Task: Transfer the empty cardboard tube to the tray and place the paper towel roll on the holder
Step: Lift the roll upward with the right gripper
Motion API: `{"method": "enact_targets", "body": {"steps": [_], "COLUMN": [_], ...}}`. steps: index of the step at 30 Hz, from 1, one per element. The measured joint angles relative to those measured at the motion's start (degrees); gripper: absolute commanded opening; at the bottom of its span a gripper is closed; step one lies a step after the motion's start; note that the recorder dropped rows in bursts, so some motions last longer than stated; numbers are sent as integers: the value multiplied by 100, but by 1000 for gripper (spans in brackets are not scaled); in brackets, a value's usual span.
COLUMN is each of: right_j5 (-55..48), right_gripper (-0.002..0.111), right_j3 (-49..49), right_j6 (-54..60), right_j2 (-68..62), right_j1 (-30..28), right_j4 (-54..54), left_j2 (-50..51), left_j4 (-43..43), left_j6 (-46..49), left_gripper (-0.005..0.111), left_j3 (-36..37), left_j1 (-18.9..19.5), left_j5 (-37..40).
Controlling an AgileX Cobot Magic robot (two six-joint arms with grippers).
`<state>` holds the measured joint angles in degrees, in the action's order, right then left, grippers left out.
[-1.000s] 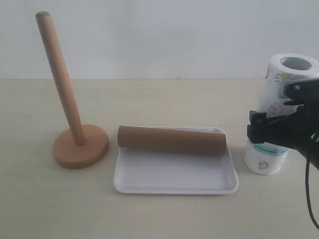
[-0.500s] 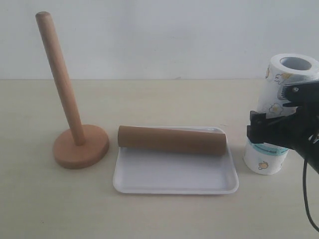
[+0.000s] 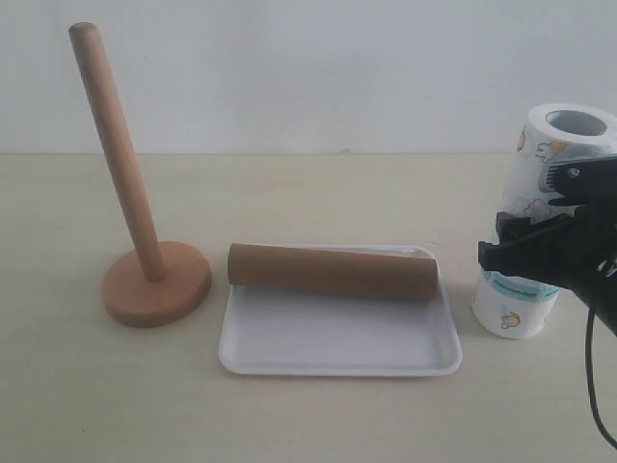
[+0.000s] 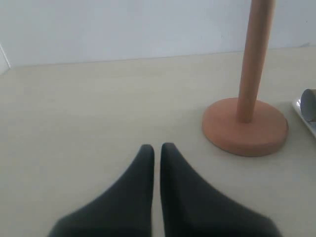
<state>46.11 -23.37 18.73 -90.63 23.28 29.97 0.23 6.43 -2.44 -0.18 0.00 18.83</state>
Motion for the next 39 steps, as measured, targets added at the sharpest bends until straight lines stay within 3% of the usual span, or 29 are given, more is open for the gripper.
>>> {"method": "enact_targets", "body": {"steps": [23,39], "right_j5": [-91,-550], "right_gripper": [0,0], "right_j3": [0,-95], "right_j6": [0,143], "right_j2": [97,1924], "right_j1": [0,27], "right_j4": [10,-355], "left_j2": [0,0], "left_j4": [0,0], "left_j6": [0,0], "left_gripper": [4,4], "left_j3": [0,0], "left_j1": [0,0], "left_j5": [0,0]}}
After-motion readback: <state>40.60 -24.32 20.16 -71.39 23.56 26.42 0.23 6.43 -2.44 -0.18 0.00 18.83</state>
